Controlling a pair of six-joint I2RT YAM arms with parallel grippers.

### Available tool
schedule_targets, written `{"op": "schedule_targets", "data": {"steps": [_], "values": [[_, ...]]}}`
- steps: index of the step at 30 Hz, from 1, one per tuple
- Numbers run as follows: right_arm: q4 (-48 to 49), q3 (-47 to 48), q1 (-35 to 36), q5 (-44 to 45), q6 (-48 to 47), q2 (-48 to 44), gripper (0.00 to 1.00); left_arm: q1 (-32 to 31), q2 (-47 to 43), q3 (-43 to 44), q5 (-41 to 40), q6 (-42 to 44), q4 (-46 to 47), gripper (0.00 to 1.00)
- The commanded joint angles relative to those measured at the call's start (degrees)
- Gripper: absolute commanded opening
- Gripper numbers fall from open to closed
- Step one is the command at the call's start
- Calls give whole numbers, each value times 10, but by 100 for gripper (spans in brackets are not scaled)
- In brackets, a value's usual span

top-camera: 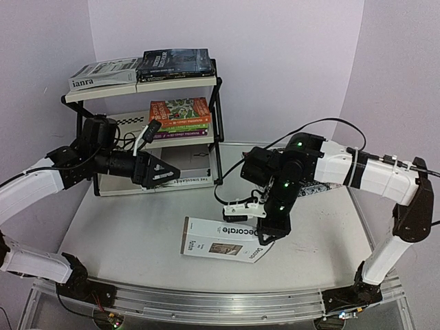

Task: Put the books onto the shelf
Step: Place the book at the corner of the board.

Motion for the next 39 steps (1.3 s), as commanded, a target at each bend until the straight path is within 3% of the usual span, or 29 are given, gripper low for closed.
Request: {"op": "schedule_targets", "data": {"steps": [1, 7, 14, 21, 26, 34, 39], "values": [[-56, 26, 3, -12, 10, 16, 9, -57, -23, -3, -54, 67, 27, 99], [-56, 32, 3, 3, 15, 45, 17, -102, -39, -27, -129, 120, 28, 100], [-64, 45, 3, 11, 21, 70, 59, -102, -50, -35, -131, 131, 28, 100], [-52, 34, 3, 14, 13, 54, 72, -102, -48, -48, -111, 159, 29, 100], [-12, 10, 3, 7, 11, 11, 98, -103, -60, -56, -100, 189, 35, 100], [101, -58, 3, 2, 28, -102, 98, -107, -52, -66, -37, 216, 37, 100], [178, -85, 1, 28, 92, -146, 98, -170, 1, -39, -60, 234, 36, 100]]}}
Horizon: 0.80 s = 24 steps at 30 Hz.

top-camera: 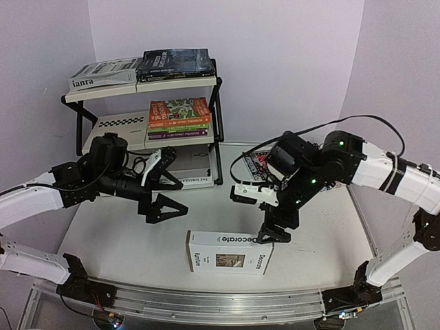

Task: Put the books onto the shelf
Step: Place the book at the corner of the board, then pick up the book at the center of the board.

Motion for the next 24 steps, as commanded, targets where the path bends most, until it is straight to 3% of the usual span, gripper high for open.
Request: {"op": "schedule_targets", "data": {"steps": [1, 9, 13, 20, 24], "values": [[75, -23, 0, 23, 74, -32, 98, -65, 47, 31, -9, 38, 14, 100], [233, -105, -53, 83, 188, -119, 98, -148, 139, 100, -83, 82, -33, 98], [263, -133, -101, 107, 232, -150, 98, -194, 190, 156, -138, 110, -94, 89], [325, -198, -110, 192, 267, -211, 98, -236, 276, 244, -228, 143, -186, 76], [334, -219, -112, 240, 283, -233, 98, -242, 326, 293, -236, 152, -239, 58]]}}
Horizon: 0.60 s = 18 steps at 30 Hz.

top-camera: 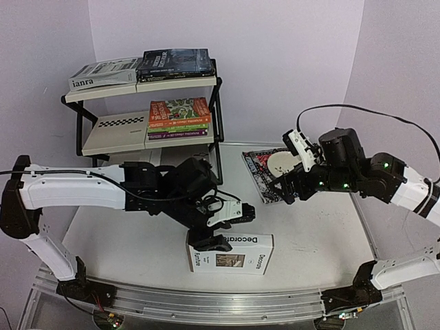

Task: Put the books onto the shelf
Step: Pick up the book at the center of the board.

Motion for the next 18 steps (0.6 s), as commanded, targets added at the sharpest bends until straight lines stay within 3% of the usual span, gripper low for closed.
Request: {"op": "schedule_targets", "data": {"steps": [1, 7, 13, 18], "values": [[35, -18, -2, 74, 34, -26, 98, -7, 50, 74, -39, 25, -89, 56], [39, -30, -2, 57, 34, -38, 98, -14, 128, 151, -96, 17, -178, 63], [42, -38, -2, 58, 34, -45, 98, -18, 161, 188, -93, 23, -217, 57], [43, -41, -2, 57, 33, -45, 98, -24, 172, 218, -97, 31, -238, 59]]}}
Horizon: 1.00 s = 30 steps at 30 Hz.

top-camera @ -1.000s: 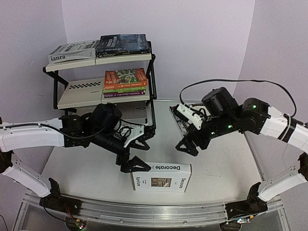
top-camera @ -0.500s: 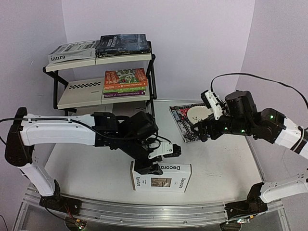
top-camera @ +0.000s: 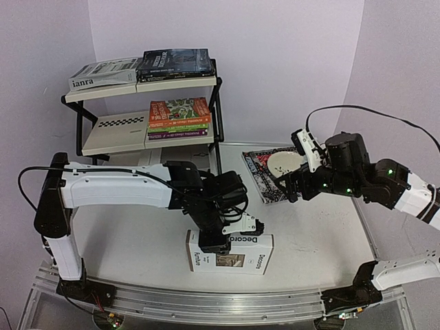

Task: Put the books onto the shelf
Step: Pick up the book at the center of the board.

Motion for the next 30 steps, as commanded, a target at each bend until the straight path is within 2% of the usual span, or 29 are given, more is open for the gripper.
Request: {"op": "schedule_targets", "data": {"steps": [1, 5, 9, 16, 20, 23, 27, 30], "values": [[13, -4, -2, 12, 8, -9, 98, -9, 6, 55, -13, 14, -37, 61], [14, -5, -2, 13, 7, -7, 98, -19, 22, 89, -26, 24, -62, 65], [14, -5, -2, 13, 7, -6, 98, -23, 46, 124, -33, 27, -94, 63], [15, -10, -1, 19, 6, -15, 98, -24, 71, 159, -50, 28, -117, 52], [15, -12, -2, 21, 5, -18, 98, -25, 74, 170, -51, 29, -121, 36], [14, -11, -2, 21, 4, -19, 98, -27, 73, 172, -59, 30, -124, 32], [15, -10, -3, 22, 4, -16, 98, -32, 59, 176, -95, 25, -128, 28], [16, -9, -3, 23, 2, -14, 98, -33, 40, 181, -148, 18, -128, 17]]}}
